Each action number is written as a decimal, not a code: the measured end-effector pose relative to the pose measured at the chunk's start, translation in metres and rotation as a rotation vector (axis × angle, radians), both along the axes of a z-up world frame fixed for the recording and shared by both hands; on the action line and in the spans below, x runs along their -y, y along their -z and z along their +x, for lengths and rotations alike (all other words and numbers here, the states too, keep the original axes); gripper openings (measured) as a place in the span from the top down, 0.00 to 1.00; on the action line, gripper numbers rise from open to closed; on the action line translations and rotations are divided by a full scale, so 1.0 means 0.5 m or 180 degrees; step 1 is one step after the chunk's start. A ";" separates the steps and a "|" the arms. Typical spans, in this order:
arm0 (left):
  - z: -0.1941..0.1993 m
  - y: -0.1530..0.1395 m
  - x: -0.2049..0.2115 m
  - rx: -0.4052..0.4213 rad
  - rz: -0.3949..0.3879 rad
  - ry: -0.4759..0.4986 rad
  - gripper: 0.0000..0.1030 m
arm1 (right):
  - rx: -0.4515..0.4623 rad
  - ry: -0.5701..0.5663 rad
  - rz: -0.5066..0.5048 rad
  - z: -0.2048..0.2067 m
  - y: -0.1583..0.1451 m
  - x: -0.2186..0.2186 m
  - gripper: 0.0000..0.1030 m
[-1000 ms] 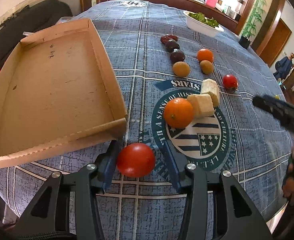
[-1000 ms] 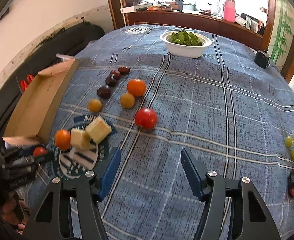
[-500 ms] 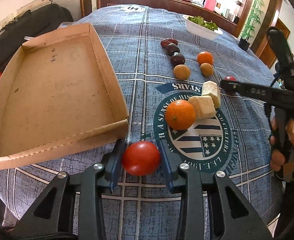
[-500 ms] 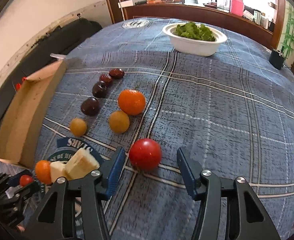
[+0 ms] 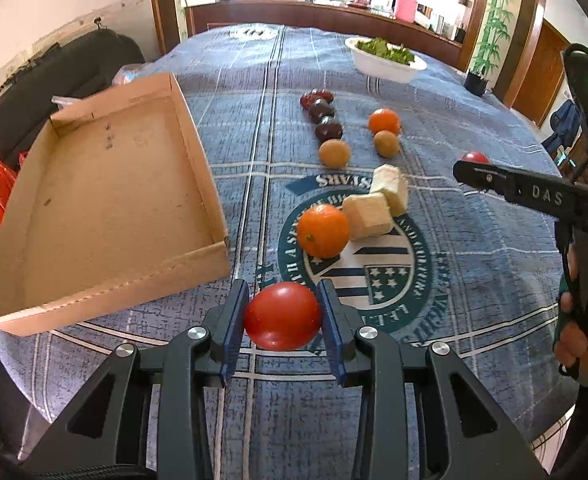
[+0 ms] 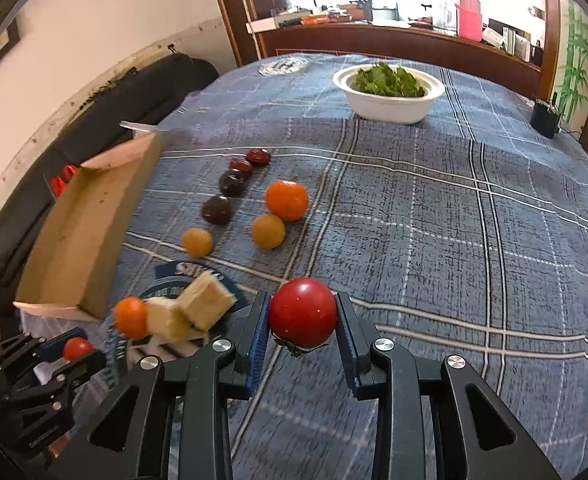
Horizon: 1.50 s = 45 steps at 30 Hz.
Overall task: Organize fruits
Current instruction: 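Grasp a second red tomato with the right tool while the left tool lifts its tomato, then carry both held red tomatoes over the cardboard tray with both tools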
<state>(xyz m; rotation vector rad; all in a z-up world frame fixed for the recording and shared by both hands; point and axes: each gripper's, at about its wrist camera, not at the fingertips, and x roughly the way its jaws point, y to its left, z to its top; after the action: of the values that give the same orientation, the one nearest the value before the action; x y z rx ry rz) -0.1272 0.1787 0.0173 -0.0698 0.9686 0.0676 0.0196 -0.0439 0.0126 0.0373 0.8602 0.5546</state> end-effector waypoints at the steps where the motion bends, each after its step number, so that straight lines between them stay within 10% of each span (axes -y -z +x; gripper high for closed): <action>1: -0.004 -0.008 -0.001 0.0031 0.0012 -0.0004 0.68 | 0.0015 -0.0013 0.0015 -0.007 -0.006 0.000 0.68; 45: -0.059 -0.112 -0.255 0.0430 0.0263 -0.1085 0.68 | 0.0278 -0.1078 0.0252 -0.146 -0.124 -0.238 0.69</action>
<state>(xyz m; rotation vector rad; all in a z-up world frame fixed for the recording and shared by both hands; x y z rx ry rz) -0.1565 0.3063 0.0734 -0.1609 0.8101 0.4114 -0.0533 0.0749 0.0745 -0.0615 0.7629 0.9013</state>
